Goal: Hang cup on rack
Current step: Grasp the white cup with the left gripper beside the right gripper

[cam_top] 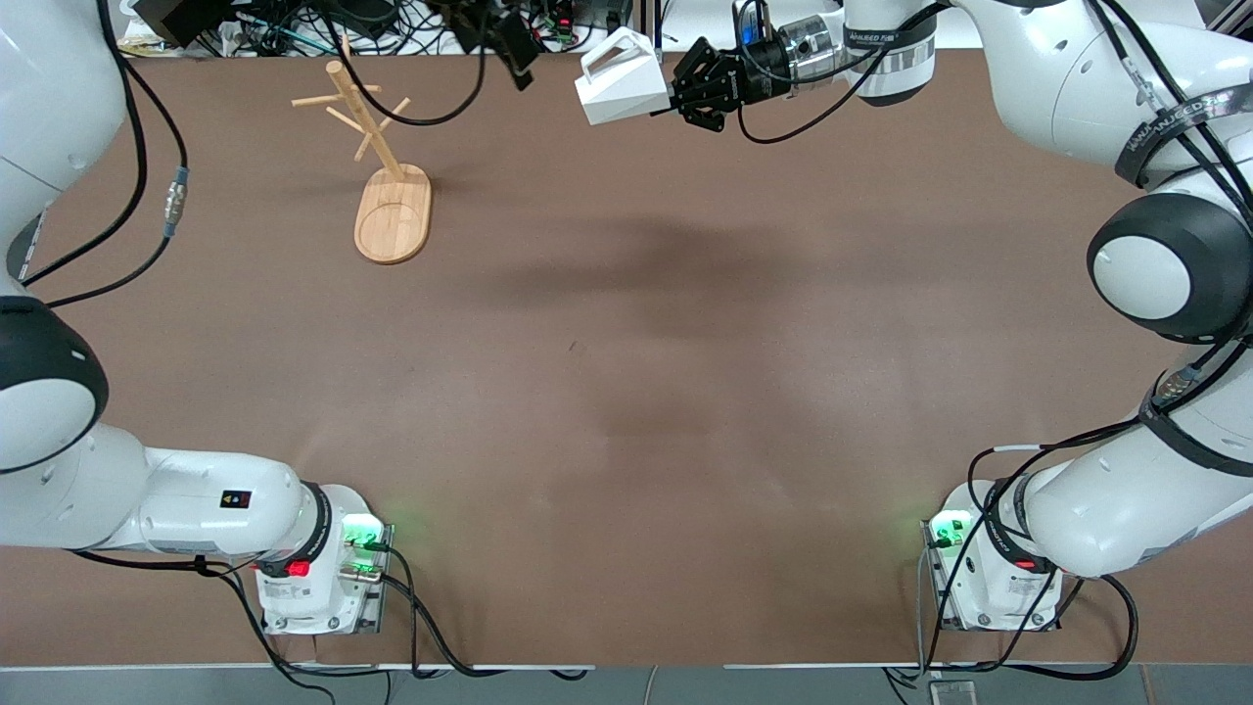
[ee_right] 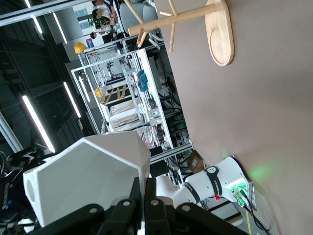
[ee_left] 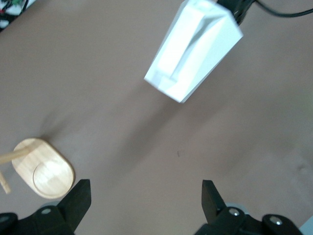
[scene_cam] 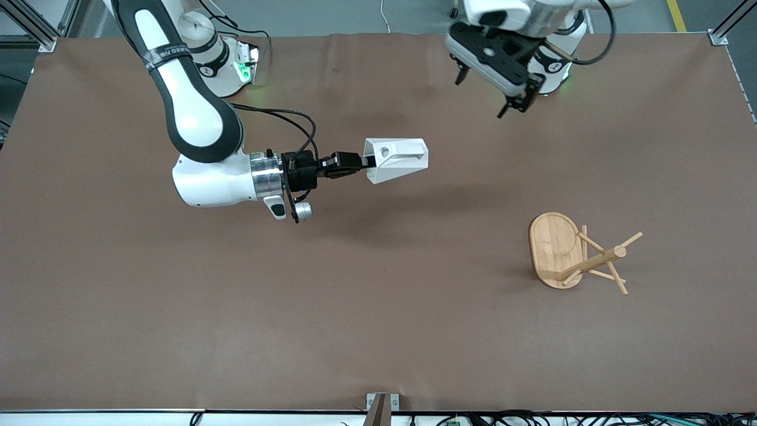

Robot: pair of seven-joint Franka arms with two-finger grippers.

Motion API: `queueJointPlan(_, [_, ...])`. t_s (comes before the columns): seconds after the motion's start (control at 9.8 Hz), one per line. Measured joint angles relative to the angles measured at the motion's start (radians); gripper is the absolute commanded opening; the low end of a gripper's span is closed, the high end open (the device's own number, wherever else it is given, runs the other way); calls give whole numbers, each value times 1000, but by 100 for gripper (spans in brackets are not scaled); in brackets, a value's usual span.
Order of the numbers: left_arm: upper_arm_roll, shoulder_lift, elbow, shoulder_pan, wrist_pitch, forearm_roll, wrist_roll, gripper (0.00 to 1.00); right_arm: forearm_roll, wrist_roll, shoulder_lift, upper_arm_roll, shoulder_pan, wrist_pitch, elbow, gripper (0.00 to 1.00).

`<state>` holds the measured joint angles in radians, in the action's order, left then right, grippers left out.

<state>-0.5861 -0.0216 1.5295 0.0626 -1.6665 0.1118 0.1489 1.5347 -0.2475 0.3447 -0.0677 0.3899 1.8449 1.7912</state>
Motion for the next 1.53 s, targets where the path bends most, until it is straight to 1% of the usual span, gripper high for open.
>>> queueJointPlan(0.1, [-20,10,0,0,-45,0,35,100,0,-1,0,9,0,-18,0,0])
queueJointPlan(0.31, [-40,61,0,3,-126,0,117,100,1,-6,0,16,0,-27,0,0])
queueJointPlan(0.51, [-45,124,0,19,-202,0,218,100,1,-15,2,15,3,-28,1,0])
queueJointPlan(0.61, [-46,148,-4,21,-218,0,269,100,1,-18,3,15,3,-29,2,1])
queueJointPlan(0.82, [-47,191,-23,25,-221,-24,325,100,1,-20,4,16,3,-29,2,1])
queueJointPlan(1.53, [-50,268,-32,85,-221,-51,329,100,1,-22,4,16,4,-29,2,2])
